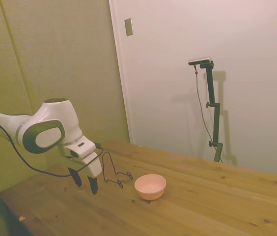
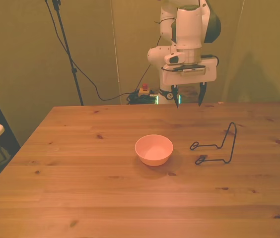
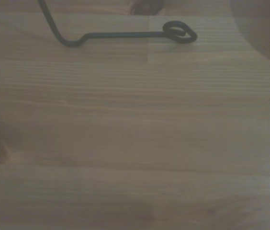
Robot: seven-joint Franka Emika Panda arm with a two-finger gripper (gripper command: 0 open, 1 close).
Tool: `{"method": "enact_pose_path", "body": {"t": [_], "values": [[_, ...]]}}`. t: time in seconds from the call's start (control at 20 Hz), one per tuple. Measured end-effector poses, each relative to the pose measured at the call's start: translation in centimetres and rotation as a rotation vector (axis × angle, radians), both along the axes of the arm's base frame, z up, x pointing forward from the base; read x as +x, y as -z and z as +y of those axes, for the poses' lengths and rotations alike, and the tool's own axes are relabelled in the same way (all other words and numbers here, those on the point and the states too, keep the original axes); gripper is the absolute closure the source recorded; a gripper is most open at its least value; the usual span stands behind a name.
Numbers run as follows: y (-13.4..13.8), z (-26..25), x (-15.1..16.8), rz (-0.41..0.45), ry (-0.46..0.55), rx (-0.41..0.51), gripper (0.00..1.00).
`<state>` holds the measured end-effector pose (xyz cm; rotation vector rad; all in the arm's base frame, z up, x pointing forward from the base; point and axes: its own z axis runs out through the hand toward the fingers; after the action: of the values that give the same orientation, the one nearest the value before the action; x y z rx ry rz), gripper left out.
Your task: Load the bowl
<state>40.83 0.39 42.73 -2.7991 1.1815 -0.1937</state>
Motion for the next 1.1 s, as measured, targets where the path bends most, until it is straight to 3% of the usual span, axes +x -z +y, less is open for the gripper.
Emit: {"method": "enact_pose_path", "body": {"t": [0.35, 0.65, 1.1], "values": [[-1.9, -0.8, 1.8, -0.056, 0.037, -0.023, 0.0], [-2.9, -3.8, 7.0, -0.103, 0.121, -0.071, 0.0], [-2.0, -7.5, 13.3, -0.1, 0.208, -0.08, 0.0]]}}
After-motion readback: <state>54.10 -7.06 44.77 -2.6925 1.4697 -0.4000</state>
